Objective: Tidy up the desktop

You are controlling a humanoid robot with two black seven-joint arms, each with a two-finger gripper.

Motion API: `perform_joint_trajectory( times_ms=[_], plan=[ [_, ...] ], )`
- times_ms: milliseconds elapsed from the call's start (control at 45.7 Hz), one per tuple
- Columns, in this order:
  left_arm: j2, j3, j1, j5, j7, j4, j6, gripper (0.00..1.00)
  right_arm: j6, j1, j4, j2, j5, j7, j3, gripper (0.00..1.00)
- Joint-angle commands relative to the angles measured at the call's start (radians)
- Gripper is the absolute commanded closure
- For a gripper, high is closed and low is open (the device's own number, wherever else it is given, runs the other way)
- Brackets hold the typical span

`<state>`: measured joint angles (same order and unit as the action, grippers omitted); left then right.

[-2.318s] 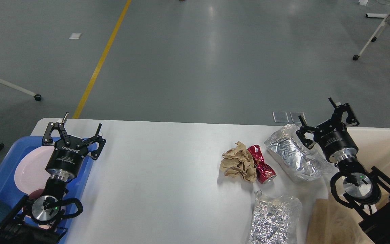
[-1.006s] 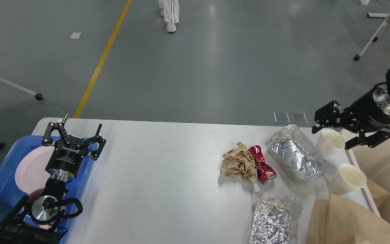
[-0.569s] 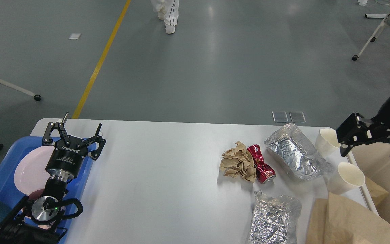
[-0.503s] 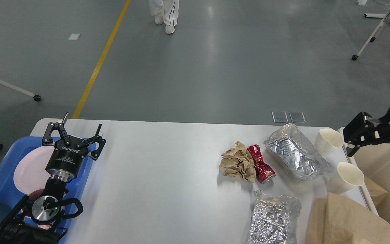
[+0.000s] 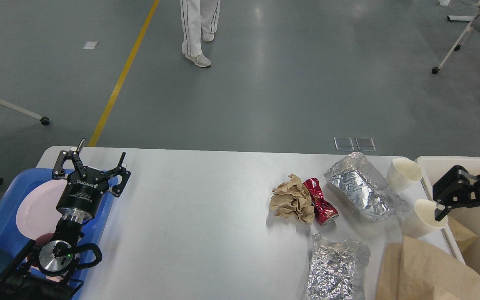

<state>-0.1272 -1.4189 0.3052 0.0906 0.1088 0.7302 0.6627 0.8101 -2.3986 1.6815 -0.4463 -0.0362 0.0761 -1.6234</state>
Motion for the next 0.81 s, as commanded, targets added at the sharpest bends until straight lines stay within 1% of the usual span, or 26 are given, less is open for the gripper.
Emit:
perform_joint_trajectory(
  times_ms=[0, 66, 131, 197, 328, 372, 437, 547, 678, 787],
  plan=[
    [0.0, 0.0, -0.001, 0.0, 0.0, 0.0, 0.0, 0.03, -0.106, 0.125, -0.006, -0.002, -0.008, -0.001, 0.004, 0.02],
    [0.0, 0.0, -0.001, 0.0, 0.0, 0.0, 0.0, 0.04, -0.143, 0.173, -0.006, -0.026, -0.034, -0.001, 0.002, 0.02],
    [0.0, 0.0, -0.001, 0.0, 0.0, 0.0, 0.0, 0.04, -0.163, 0.21, -0.008, -0.095, -0.091, 0.002, 0.002, 0.02],
    [0.0, 0.0, -0.001, 0.0, 0.0, 0.0, 0.0, 0.03, -0.164, 0.246, -0.008, -0.156, -0.149, 0.011, 0.002, 0.02],
    [0.0, 0.0, 0.0, 0.0, 0.002, 0.0, 0.0, 0.04, -0.151, 0.253, 0.0, -0.291, -0.278, 0.03, 0.002, 0.03],
    [0.0, 0.0, -0.001, 0.0, 0.0, 0.0, 0.0, 0.04, -0.144, 0.253, 0.006, -0.328, -0.336, 0.045, 0.002, 0.04],
    [0.0, 0.0, 0.0, 0.0, 0.0, 0.0, 0.0, 0.04, -0.129, 0.26, 0.015, -0.354, -0.434, 0.062, 0.002, 0.08],
    [0.0, 0.0, -0.001, 0.0, 0.0, 0.0, 0.001, 0.03, -0.12, 0.318, 0.017, -0.397, -0.582, 0.065, 0.0, 0.19],
    [0.0, 0.0, 0.0, 0.0, 0.0, 0.0, 0.0, 0.04, -0.12, 0.387, 0.012, -0.466, -0.636, 0.065, 0.008, 0.15],
    [0.0, 0.0, 0.0, 0.0, 0.0, 0.0, 0.0, 0.04, -0.124, 0.455, 0.011, -0.543, -0.643, 0.065, 0.019, 0.16]
  ],
)
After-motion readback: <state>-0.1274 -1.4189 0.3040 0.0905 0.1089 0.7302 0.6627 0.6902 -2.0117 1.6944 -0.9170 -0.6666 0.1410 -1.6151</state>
